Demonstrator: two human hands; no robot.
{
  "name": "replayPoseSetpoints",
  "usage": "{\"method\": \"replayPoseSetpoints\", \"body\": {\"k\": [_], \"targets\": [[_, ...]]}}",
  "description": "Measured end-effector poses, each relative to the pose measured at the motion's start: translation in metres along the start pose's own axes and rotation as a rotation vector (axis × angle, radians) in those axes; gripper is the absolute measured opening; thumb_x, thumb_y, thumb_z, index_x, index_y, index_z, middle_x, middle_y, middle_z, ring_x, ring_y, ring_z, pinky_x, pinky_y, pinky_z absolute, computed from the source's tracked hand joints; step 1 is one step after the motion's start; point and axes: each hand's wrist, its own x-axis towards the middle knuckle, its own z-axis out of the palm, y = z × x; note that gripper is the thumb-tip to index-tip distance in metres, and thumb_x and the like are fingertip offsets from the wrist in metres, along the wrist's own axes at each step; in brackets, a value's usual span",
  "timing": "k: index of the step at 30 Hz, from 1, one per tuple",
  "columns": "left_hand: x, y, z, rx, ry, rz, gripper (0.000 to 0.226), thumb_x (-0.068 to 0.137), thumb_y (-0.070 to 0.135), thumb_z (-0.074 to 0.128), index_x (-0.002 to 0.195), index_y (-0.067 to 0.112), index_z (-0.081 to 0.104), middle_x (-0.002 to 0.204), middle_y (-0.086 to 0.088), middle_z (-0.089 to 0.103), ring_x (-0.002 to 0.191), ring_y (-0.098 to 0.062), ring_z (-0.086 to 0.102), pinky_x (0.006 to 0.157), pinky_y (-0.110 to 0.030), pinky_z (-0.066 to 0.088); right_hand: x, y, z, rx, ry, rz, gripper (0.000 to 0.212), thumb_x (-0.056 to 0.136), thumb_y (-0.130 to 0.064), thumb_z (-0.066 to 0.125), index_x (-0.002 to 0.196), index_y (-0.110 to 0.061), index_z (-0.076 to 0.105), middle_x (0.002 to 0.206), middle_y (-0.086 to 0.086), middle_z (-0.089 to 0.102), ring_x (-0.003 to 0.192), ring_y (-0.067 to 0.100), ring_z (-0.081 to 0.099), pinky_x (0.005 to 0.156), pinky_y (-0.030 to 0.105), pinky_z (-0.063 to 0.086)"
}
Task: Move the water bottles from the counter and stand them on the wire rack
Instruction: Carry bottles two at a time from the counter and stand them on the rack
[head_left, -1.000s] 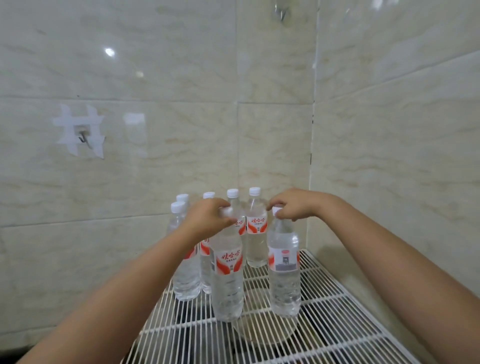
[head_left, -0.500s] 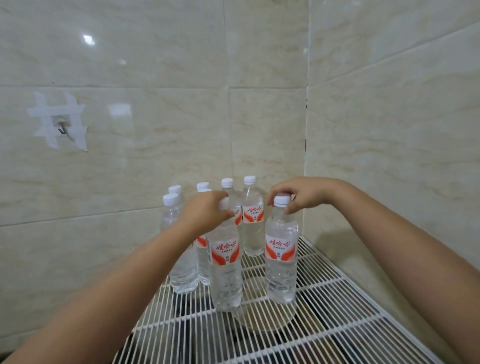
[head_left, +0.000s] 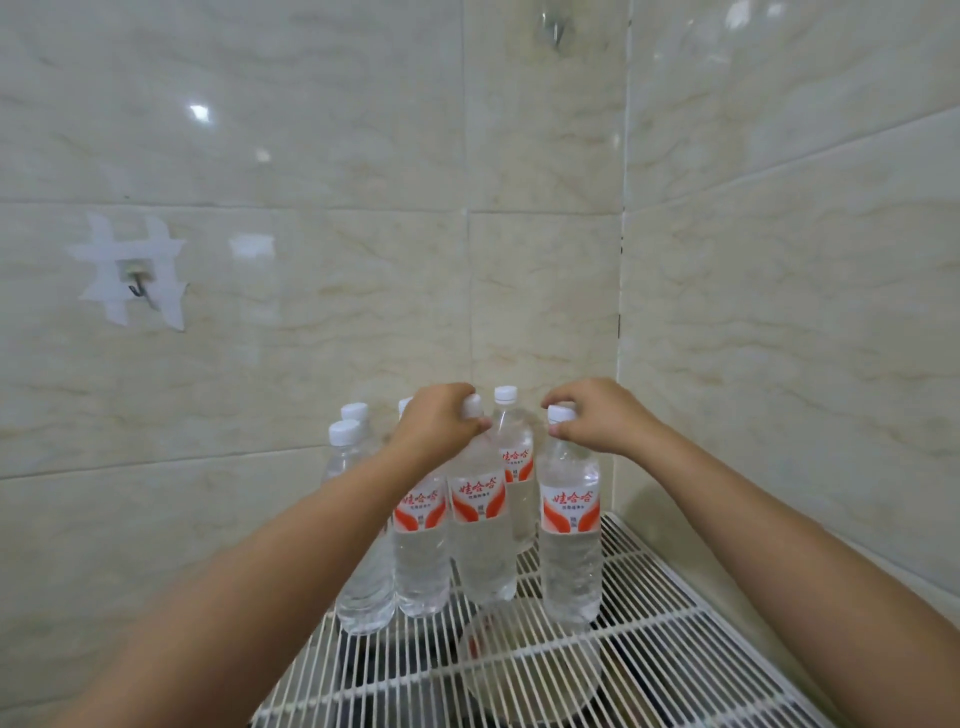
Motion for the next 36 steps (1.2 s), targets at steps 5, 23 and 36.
{"method": "replayPoseSetpoints", "body": {"k": [5, 23, 36], "targets": [[0.033, -0.001, 0.009, 0.127, -0.057, -0.017, 0.039, 0.085, 0.024, 0.059, 0.119, 0.006, 0.053, 0.122, -0.014, 0.059, 0.113, -0.028, 0.052, 0.089, -0.032, 0.041, 0.042, -0.003, 0.009, 0.094, 0.046, -0.031, 0.041, 0.083, -0.018, 0.062, 0.123, -0.014, 0.055, 0.131, 0.008, 0.056, 0.12, 0.024, 0.051, 0.097, 0.03, 0.039], [0.005, -0.01, 0.014, 0.326, -0.026, 0.08, 0.041, 0.089, 0.03, 0.052, 0.119, 0.003, 0.046, 0.125, -0.014, 0.052, 0.113, -0.026, 0.05, 0.089, -0.031, 0.041, 0.042, -0.003, 0.047, 0.156, -0.048, -0.131, 0.051, 0.089, -0.021, 0.051, 0.137, -0.018, 0.035, 0.144, 0.011, 0.038, 0.13, 0.025, 0.038, 0.105, 0.035, 0.033], [-0.092, -0.07, -0.034, 0.463, 0.209, 0.032, 0.028, 0.086, 0.01, 0.047, 0.109, 0.001, 0.062, 0.116, -0.019, 0.062, 0.11, -0.033, 0.055, 0.085, -0.043, 0.048, -0.02, -0.062, 0.067, 0.094, 0.457, -0.476, 0.021, 0.067, 0.002, 0.06, 0.086, 0.005, 0.068, 0.097, 0.026, 0.068, 0.099, 0.044, 0.061, 0.091, 0.056, 0.044]]}}
